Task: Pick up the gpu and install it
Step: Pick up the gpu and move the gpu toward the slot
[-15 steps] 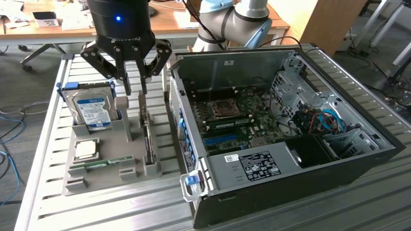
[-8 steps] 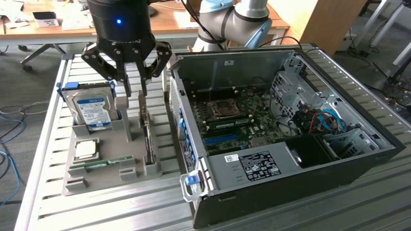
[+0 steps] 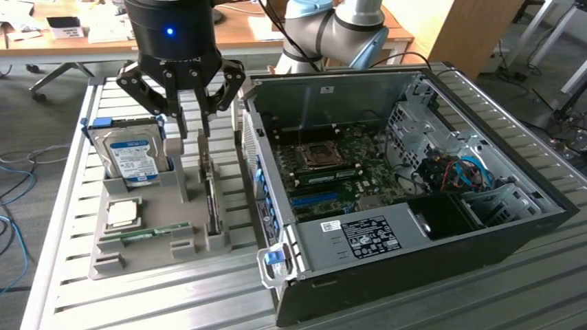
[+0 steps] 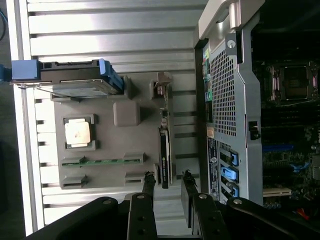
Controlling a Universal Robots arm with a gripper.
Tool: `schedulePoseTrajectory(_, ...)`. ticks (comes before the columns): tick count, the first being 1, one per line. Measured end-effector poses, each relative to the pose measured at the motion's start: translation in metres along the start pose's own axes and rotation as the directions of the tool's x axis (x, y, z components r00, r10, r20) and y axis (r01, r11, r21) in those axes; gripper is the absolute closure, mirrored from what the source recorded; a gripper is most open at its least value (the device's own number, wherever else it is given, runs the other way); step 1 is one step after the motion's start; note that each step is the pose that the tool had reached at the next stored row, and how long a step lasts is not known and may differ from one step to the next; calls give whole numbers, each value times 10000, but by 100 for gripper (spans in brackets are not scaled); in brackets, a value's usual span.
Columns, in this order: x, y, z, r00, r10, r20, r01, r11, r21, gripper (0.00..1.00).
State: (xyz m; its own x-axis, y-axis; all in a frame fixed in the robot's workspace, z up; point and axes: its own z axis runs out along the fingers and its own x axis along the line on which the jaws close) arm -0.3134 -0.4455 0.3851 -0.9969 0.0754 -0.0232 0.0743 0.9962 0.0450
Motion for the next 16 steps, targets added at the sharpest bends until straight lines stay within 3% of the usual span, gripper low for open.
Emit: schedulePoseTrajectory(16,1,-2,46,10000,0,2,0,10000,-2,64)
